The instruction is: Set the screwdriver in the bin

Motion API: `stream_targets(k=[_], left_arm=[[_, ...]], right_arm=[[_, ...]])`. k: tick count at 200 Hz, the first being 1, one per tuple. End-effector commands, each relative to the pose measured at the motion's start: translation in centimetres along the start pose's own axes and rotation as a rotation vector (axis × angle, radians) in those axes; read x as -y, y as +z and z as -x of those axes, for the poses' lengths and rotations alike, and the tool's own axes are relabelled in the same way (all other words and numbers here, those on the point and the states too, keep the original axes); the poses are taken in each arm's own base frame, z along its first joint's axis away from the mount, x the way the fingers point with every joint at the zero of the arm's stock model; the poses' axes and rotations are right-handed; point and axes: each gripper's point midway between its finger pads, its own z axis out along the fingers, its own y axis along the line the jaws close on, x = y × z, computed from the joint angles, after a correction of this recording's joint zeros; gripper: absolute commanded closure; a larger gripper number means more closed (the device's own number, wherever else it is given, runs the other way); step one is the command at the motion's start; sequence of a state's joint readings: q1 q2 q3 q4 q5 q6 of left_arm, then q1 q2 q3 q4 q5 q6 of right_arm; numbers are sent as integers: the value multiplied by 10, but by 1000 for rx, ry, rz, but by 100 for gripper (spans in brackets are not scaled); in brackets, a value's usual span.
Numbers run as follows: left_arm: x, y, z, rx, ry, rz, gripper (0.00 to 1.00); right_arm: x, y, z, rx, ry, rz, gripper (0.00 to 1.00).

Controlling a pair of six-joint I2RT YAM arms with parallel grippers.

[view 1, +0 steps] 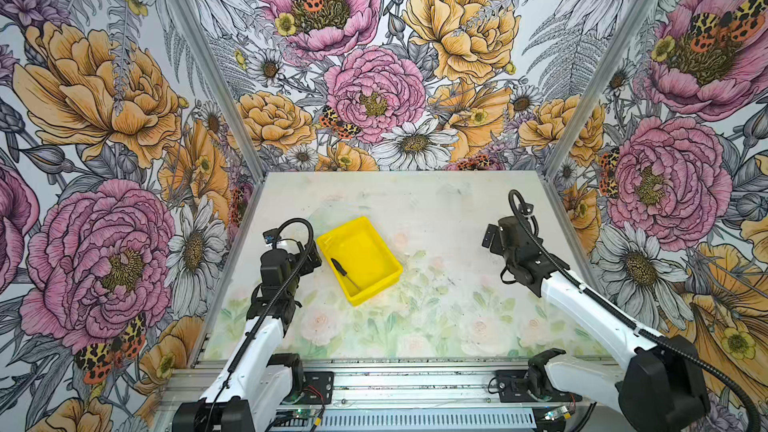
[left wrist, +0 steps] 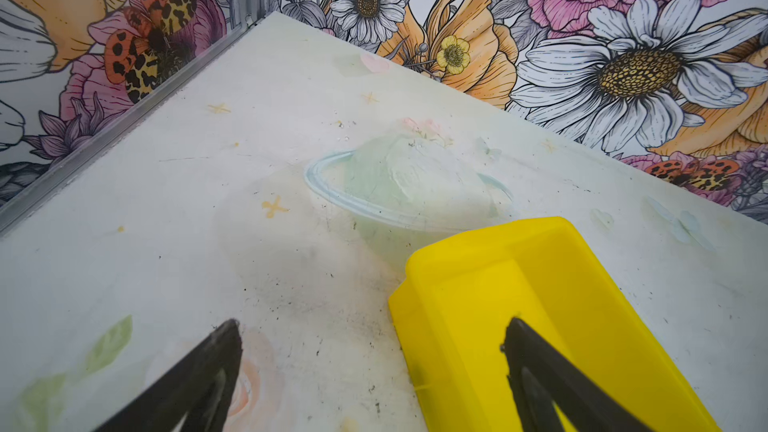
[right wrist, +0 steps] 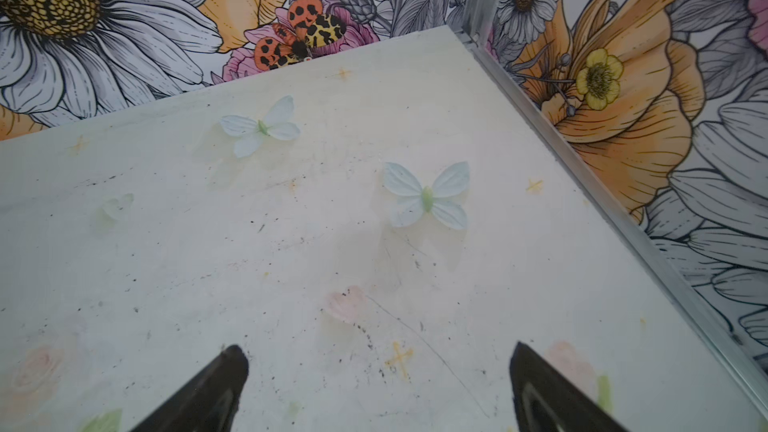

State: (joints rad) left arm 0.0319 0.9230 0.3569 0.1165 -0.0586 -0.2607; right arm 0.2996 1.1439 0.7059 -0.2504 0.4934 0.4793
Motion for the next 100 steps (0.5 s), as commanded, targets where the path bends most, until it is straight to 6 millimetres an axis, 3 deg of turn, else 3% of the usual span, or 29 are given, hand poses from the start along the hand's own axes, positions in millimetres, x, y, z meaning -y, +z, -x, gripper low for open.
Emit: stream_targets(k=[1,36,100], left_arm=[[1,6,34,122,66,8,1],[-4,24,30,127,122,21,1],[0,52,29,193,154,-23,1]], right_arm=[[-3,5,28,160,-75,47,0],[14,38,14,140,-156,20,0],[37,85,27,213,-98,66,1]])
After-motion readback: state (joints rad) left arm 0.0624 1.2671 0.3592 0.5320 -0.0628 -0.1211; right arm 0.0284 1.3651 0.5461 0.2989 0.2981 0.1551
